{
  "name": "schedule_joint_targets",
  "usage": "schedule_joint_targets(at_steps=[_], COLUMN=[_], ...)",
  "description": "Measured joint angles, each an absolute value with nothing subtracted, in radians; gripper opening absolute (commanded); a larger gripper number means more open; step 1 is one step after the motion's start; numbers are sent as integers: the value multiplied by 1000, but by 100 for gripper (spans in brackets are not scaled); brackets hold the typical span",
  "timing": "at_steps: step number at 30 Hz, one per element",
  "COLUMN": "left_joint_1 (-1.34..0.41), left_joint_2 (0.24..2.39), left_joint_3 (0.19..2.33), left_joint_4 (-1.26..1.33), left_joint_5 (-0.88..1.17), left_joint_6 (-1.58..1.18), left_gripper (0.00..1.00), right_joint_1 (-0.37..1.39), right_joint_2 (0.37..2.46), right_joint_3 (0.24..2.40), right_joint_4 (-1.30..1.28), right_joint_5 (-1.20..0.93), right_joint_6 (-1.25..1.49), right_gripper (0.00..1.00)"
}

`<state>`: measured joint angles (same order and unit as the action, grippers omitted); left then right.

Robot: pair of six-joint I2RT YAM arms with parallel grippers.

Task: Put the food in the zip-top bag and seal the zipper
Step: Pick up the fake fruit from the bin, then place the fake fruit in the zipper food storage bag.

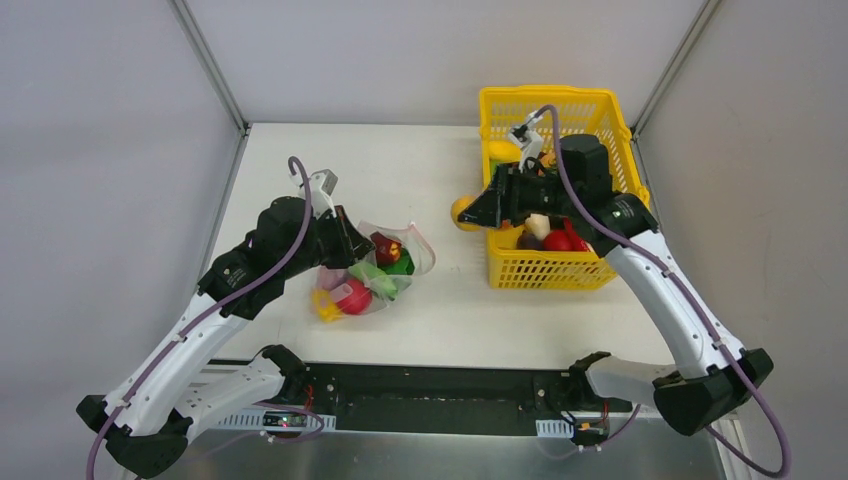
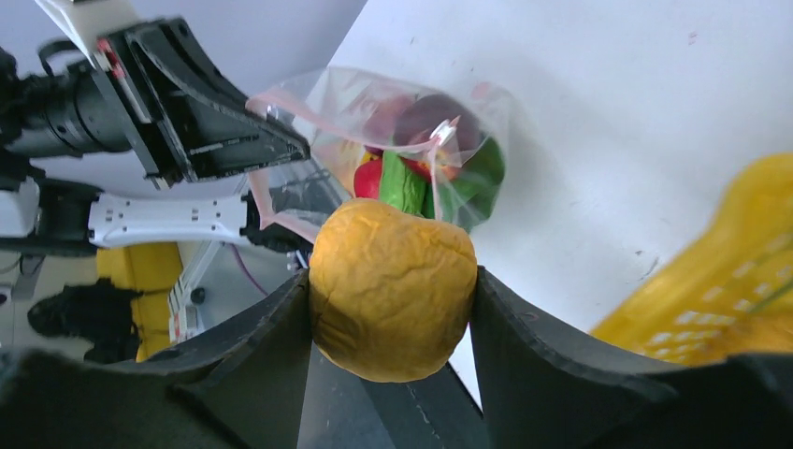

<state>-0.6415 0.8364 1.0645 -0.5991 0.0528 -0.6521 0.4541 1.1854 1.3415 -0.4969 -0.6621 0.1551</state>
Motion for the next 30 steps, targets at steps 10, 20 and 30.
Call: schedule_joint_targets(at_steps=[10,20,30], left_joint_1=[-641,-641,-641], left_joint_2=[829,830,813], left_joint_3=[1064,1058,1028], left_joint_4=[-532,-485,-440], left_joint_5=[122,176,183], left_joint_6=[-674,-697,-726], left_gripper=[0,0,0], right_joint_1=[640,830,929], right_joint_2=[1293,1429,1546], right_joint_3=[1355,1468,1547], right_joint_4=[-498,-509,-554], right_joint_5=[-652,-564,-382], right_joint_6=[115,68,30], right_gripper=[29,35,77])
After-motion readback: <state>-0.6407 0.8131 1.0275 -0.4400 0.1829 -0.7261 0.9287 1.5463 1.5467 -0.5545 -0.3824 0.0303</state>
